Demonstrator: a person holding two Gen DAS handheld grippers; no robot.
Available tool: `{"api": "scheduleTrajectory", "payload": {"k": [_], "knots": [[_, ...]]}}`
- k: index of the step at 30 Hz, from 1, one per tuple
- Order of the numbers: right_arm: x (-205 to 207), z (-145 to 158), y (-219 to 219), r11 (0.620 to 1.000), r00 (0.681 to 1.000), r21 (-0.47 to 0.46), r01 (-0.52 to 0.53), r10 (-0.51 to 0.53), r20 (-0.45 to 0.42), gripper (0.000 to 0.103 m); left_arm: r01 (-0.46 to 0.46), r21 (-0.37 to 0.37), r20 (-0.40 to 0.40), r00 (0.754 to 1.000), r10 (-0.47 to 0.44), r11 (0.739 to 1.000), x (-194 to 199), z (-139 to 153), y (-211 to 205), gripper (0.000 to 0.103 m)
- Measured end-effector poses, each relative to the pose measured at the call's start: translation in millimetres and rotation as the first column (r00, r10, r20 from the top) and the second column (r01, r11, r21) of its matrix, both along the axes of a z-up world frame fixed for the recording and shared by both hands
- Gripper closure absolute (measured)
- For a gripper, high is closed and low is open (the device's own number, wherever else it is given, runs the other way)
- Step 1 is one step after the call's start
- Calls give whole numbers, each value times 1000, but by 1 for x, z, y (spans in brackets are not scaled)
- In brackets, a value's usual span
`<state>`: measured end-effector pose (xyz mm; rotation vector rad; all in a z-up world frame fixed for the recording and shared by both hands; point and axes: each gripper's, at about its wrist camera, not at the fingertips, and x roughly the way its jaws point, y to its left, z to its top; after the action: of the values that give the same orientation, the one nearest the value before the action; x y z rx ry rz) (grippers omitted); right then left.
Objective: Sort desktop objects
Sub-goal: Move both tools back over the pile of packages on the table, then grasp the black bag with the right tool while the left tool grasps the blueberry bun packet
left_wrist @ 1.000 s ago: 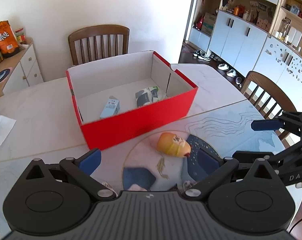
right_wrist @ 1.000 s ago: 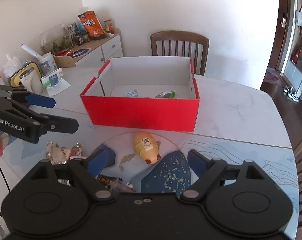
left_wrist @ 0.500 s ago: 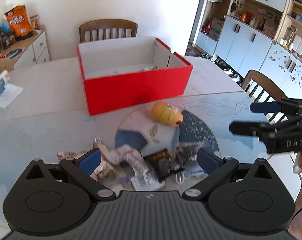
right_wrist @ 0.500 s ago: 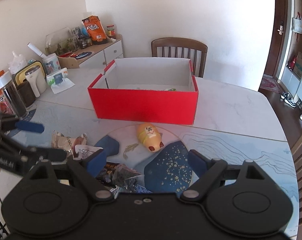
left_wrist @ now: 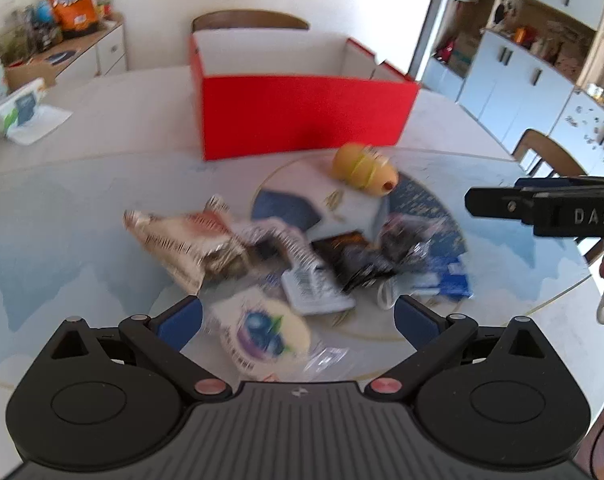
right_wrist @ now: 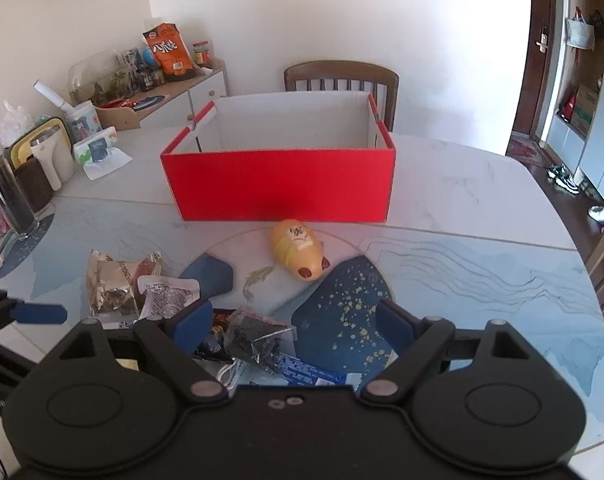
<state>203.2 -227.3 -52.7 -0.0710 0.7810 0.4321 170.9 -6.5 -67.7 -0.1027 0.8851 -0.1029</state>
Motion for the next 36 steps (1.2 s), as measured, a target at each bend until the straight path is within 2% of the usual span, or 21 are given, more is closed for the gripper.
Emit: {"api": "scheduleTrajectory", "payload": {"k": [12, 18, 25, 27, 30, 32, 36], "knots": [[7, -33, 22, 999, 998, -27, 37, -39, -55, 15, -11, 75, -18, 1000, 13, 997, -3, -28, 0, 0], [12, -44, 32, 997, 995, -31, 66, -68, -72, 15, -49, 68, -30, 998, 51, 996, -2, -37, 6, 0], [19, -55, 38, 996, 992, -34, 84, -87, -92, 17, -46, 44, -18, 999, 46, 998, -2, -45, 8, 0], [20, -58, 38, 995, 990, -35, 89, -92, -103, 19, -39, 44, -20, 999, 40, 998, -2, -46, 8, 0], [22, -60, 40, 996, 989, -42, 84, -89, -115, 29, -33, 43, -18, 999, 33, 999, -2, -47, 8, 1], [22, -63, 41, 996, 988, -38, 81, -85, -131, 32, -30, 42, -14, 999, 30, 999, -2, -47, 8, 1], [22, -63, 42, 997, 988, -29, 72, -75, -138, 42, -20, 24, -8, 1000, 20, 1000, -1, -47, 9, 8]]}}
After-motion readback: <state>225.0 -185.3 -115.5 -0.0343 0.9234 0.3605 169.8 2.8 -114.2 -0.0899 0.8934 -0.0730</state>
